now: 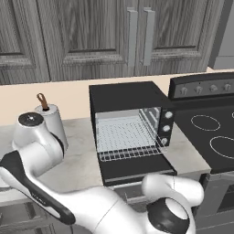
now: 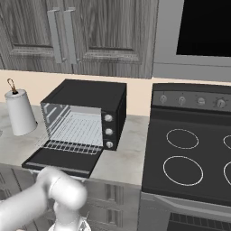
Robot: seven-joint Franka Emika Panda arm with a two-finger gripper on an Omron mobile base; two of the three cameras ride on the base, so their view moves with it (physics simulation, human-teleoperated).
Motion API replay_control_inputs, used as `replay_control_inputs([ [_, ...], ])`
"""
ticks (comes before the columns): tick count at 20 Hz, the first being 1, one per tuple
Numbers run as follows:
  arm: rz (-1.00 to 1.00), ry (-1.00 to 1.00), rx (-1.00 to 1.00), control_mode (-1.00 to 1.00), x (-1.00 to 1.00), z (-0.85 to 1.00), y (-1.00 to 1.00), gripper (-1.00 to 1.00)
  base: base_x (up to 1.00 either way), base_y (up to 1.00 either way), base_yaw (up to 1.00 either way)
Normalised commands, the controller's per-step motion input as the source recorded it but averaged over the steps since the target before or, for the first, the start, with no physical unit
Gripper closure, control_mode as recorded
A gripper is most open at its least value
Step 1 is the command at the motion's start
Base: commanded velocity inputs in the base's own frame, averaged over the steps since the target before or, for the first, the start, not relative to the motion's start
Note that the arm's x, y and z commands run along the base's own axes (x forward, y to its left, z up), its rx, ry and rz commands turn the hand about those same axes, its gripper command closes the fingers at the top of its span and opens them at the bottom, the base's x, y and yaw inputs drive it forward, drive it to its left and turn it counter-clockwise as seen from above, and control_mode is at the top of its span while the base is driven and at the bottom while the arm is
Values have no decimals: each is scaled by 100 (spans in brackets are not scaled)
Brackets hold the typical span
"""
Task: Pick up the bagel from the plate, place it on the toaster oven rack, close the door, and set the timer.
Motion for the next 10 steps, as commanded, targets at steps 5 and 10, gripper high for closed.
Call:
replay_control_inputs([
  [5, -18, 0, 0, -100, -12, 39, -100, 100, 0, 0, 0],
  [10, -16, -4, 0, -100, -37, 13, -100, 100, 0, 0, 0],
])
